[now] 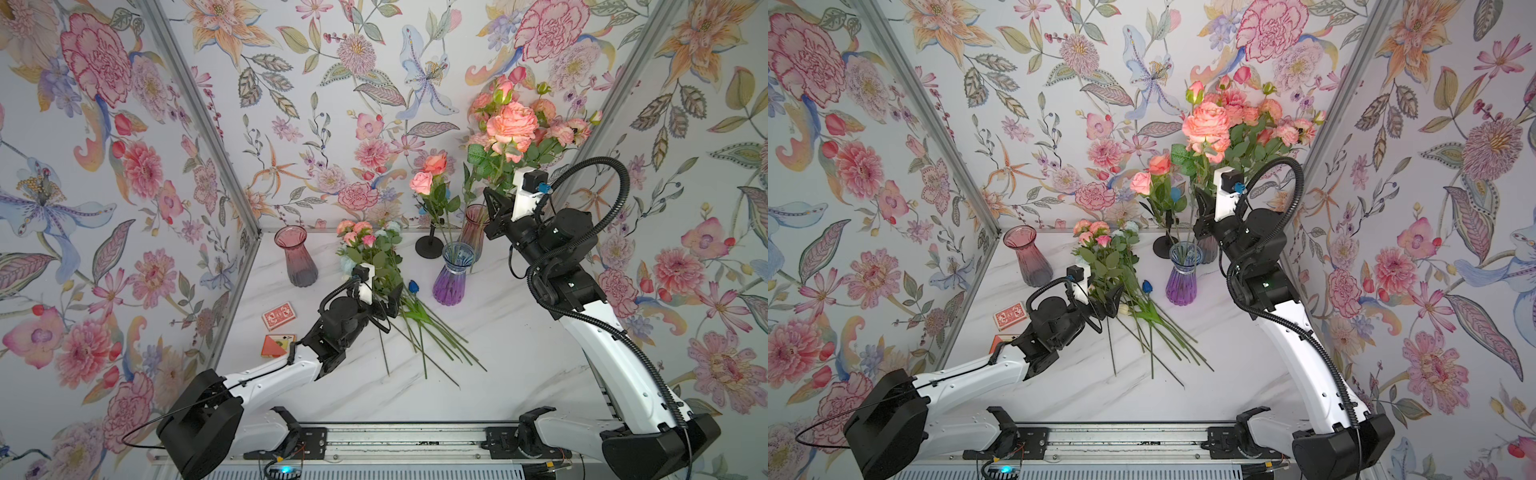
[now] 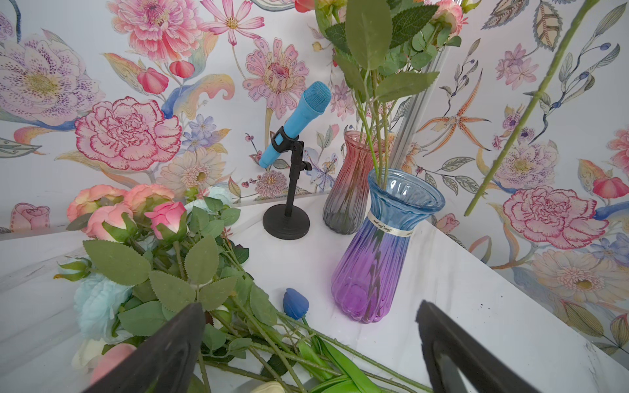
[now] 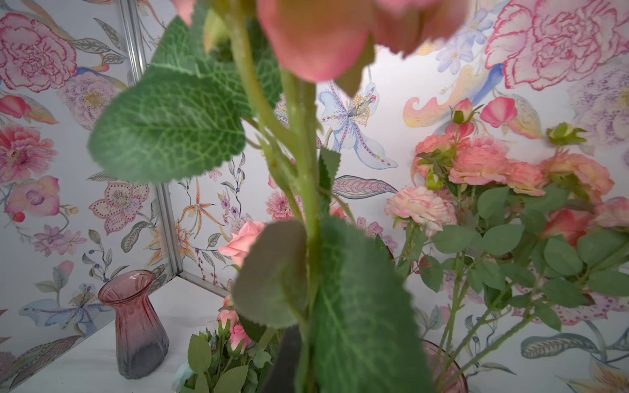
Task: Place the pink flowers into the vase
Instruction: Place the flower in the vase.
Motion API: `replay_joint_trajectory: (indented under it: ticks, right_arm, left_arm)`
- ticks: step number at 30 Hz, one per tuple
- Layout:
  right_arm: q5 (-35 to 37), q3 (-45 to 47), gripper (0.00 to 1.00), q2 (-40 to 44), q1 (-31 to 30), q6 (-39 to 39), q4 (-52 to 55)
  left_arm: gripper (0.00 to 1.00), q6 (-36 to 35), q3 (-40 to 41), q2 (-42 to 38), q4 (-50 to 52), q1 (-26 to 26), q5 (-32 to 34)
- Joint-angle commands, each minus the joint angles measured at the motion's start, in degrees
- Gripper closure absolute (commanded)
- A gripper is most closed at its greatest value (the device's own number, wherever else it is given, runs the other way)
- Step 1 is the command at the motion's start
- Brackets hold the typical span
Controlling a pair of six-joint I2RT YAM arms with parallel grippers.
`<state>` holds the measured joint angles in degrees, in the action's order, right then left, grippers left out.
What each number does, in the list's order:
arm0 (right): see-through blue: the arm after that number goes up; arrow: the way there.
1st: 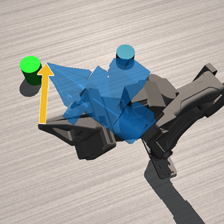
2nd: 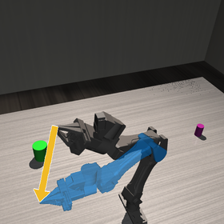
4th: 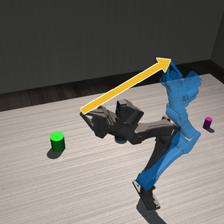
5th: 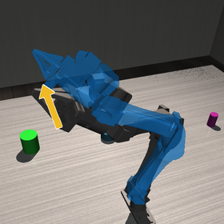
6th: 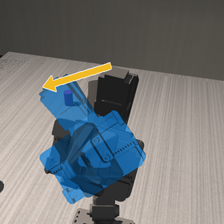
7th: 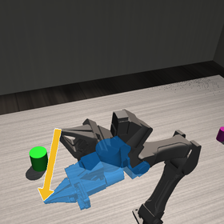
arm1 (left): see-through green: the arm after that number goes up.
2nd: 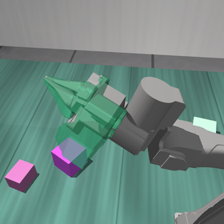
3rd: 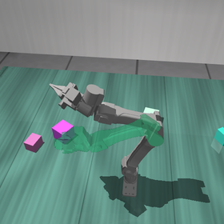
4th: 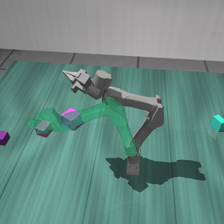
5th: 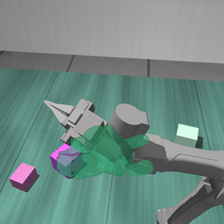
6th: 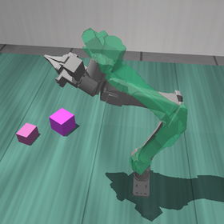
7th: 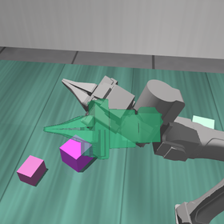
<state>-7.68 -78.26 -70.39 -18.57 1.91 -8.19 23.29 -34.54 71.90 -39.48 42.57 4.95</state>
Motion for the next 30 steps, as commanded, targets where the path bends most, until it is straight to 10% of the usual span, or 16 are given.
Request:
replay_joint_trajectory:
  ticks: [1,30]
  right_arm:
    - [-4.28,0.74,1.00,-1.83,3.38,7.35,-7.85]
    - [-5.72,15.11,1.00,-13.76,2.11,10.38,-16.74]
  left_arm:
    - [0.00,-1.18,-1.71,0.28,0.46,0.41,0.57]
    - [0.00,-2.21,-2.02,0.65,0.36,0.36,-0.25]
